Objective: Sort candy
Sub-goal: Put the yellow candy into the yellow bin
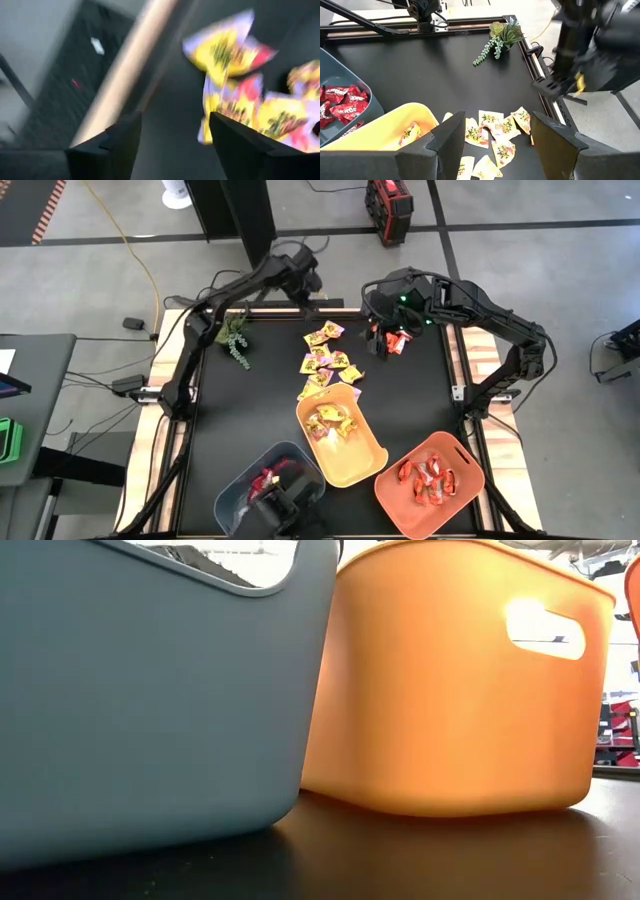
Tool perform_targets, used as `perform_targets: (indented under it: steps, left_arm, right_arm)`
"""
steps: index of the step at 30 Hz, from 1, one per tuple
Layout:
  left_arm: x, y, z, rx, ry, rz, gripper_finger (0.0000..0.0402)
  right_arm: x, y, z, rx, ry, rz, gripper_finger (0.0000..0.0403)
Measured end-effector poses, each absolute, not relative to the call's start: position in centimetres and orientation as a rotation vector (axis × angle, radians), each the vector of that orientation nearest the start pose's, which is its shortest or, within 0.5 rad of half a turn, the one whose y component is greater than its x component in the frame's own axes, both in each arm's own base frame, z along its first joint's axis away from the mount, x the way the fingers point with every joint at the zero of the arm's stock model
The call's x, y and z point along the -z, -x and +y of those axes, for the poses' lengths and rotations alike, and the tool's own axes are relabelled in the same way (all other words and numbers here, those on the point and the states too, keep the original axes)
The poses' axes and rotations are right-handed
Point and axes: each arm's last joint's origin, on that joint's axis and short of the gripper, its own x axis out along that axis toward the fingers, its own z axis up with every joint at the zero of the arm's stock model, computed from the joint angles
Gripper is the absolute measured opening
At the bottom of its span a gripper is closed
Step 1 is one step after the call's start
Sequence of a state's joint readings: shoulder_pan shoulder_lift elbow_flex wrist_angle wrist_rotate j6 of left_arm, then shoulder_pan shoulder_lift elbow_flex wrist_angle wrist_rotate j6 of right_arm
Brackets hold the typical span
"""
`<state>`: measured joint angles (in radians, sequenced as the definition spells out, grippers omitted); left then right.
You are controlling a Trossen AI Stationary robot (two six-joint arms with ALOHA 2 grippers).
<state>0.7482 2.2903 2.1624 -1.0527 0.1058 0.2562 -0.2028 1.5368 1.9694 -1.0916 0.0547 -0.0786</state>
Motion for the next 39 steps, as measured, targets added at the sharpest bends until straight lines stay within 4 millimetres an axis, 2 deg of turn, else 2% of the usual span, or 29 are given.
perform_targets:
  steps: [3, 5, 10, 14, 20, 26, 30, 35, 39]
  left_arm:
    - [-21.5, -35.9, 32.4, -0.383, 0.394, 1.206, 0.0266]
    - [-20.7, -36.2, 32.0, -0.351, 0.461, 1.207, 0.0294]
    - [-19.9, -37.2, 31.0, -0.329, 0.507, 1.226, 0.0352]
    - [-20.1, -37.9, 30.2, -0.350, 0.473, 1.239, 0.0369]
    - [-19.2, -38.1, 30.0, -0.323, 0.453, 1.268, 0.0364]
    - [-16.6, -38.0, 30.7, -0.278, 0.450, 1.334, 0.0350]
    - [-16.7, -38.1, 30.8, -0.268, 0.432, 1.331, 0.0334]
    - [-17.0, -38.1, 31.1, -0.265, 0.418, 1.310, 0.0296]
    - [-17.0, -38.0, 31.2, -0.256, 0.392, 1.320, 0.0242]
  right_arm:
    - [-46.5, -27.9, -5.9, 0.222, 0.026, 0.668, 0.0240]
    - [-46.5, -27.9, -5.8, 0.218, 0.028, 0.668, 0.0240]
    - [-46.6, -28.0, -5.4, 0.205, 0.037, 0.666, 0.0240]
    - [-46.6, -28.0, -5.1, 0.187, 0.060, 0.665, 0.0240]
    - [-46.7, -28.2, -4.8, 0.176, 0.068, 0.643, 0.0240]
    - [-46.7, -28.2, -4.7, 0.173, 0.069, 0.642, 0.0240]
    - [-46.8, -28.3, -4.6, 0.171, 0.069, 0.638, 0.0240]
    - [-46.8, -28.3, -4.7, 0.176, 0.061, 0.638, 0.0240]
    - [-46.8, -28.3, -4.7, 0.177, 0.061, 0.638, 0.0240]
